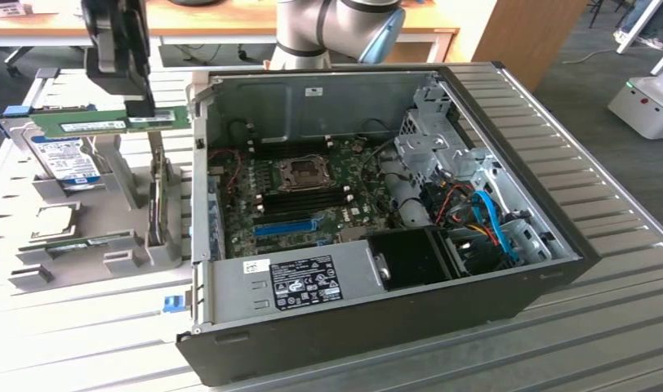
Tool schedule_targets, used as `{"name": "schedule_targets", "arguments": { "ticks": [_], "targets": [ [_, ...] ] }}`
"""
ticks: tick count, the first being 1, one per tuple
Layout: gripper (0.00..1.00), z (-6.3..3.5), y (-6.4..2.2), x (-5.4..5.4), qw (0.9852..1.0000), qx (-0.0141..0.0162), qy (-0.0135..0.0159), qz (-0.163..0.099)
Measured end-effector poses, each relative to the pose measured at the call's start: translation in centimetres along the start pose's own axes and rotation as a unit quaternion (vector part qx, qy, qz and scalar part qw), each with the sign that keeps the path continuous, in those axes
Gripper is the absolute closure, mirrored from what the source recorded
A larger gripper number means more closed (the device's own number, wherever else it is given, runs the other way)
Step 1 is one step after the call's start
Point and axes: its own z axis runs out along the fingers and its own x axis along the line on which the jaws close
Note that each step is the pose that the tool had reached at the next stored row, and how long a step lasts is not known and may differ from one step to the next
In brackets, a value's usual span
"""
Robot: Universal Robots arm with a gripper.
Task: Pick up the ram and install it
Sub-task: 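Pick up the ram and move it above insertion slot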
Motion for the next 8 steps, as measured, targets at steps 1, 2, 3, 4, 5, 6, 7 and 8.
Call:
{"name": "schedule_targets", "arguments": {
  "ticks": [1,2,3,4,5,6,7,8],
  "targets": [
    [0.88,-0.04,-0.44,0.0,1.0000,0.0000,0.0000,0.000],
    [0.88,-0.06,-0.79,0.0,1.0000,0.0000,0.0000,0.000],
    [0.88,-0.07,-0.93,0.0,1.0000,0.0000,0.0000,0.000],
    [0.88,-0.08,-1.07,0.0,1.0000,0.0000,0.0000,0.000],
    [0.88,-0.09,-1.20,0.0,1.0000,0.0000,0.0001,0.000],
    [0.88,-0.10,-1.36,0.0,1.0000,0.0000,0.0001,0.000],
    [0.88,-0.11,-1.53,0.0,1.0000,0.0000,0.0000,0.000],
    [0.88,-0.12,-1.68,0.0,1.0000,0.0000,0.0000,0.000]
  ]
}}
